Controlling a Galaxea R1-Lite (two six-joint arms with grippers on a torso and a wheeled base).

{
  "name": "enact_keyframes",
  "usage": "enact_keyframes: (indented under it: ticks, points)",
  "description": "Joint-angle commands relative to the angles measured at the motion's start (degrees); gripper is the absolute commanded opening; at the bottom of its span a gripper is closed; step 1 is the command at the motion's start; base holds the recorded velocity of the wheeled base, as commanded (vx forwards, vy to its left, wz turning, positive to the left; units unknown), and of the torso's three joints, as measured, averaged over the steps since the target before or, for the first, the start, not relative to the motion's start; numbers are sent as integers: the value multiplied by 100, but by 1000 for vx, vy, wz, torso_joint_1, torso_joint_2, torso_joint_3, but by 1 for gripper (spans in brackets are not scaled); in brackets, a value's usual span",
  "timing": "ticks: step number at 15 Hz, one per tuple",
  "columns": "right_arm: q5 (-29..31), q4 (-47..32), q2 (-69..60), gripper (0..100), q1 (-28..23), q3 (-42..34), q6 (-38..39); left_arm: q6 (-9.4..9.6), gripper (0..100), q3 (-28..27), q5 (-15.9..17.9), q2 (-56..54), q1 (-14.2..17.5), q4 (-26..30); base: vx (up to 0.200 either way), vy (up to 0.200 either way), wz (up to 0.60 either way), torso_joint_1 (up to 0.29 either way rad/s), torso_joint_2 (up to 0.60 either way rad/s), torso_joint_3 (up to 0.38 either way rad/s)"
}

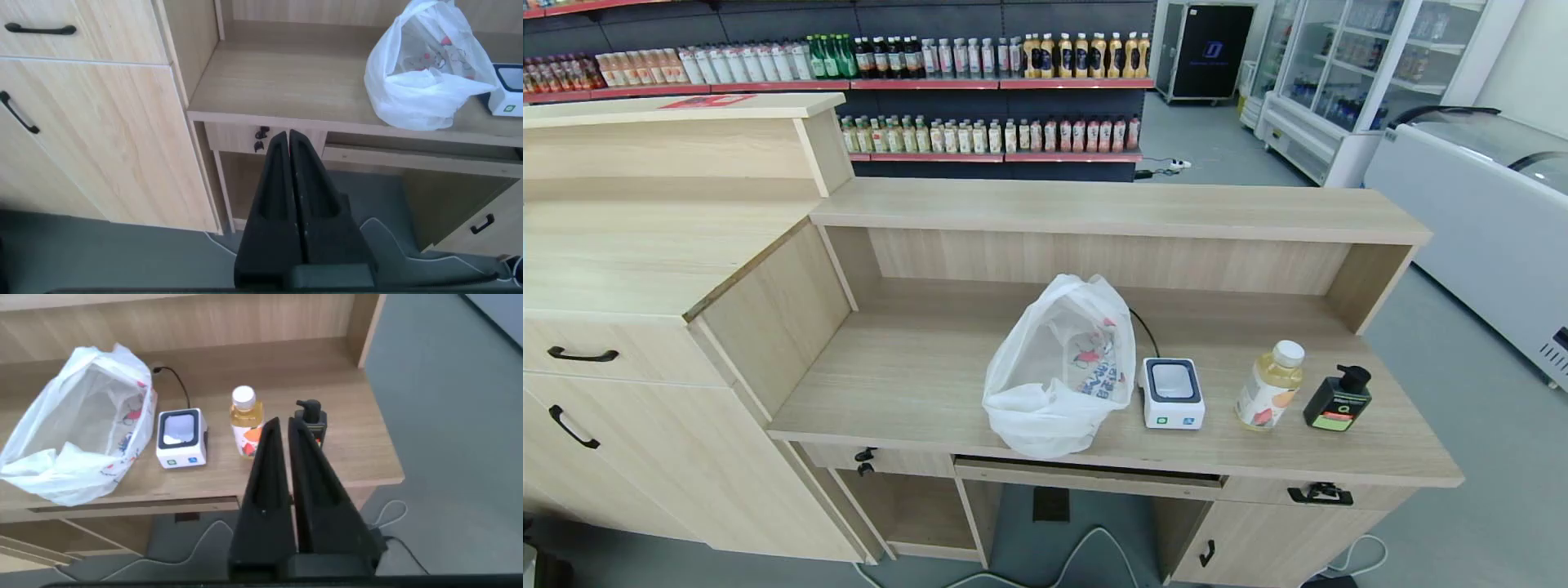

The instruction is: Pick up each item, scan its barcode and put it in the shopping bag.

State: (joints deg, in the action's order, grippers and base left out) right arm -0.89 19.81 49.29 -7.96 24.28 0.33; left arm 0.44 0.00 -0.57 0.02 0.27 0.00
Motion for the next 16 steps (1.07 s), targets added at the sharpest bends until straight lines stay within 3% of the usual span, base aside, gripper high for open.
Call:
enact_keyframes:
  ticks: [1, 9, 12, 16]
  points:
    - [-69, 392, 1268, 100, -223, -328, -15, 0, 0, 0, -4, -2, 0, 0, 0, 0, 0, 0, 0, 0]
    - [-69, 4066, 4238, 100, -1094, -1207, -762, 0, 0, 0, -4, -2, 0, 0, 0, 0, 0, 0, 0, 0]
    - [-87, 5815, 5539, 100, -1331, -1743, -903, 0, 0, 0, -4, -2, 0, 0, 0, 0, 0, 0, 0, 0]
    - [-78, 6131, 6075, 100, -1331, -1453, -938, 0, 0, 0, -4, -2, 0, 0, 0, 0, 0, 0, 0, 0]
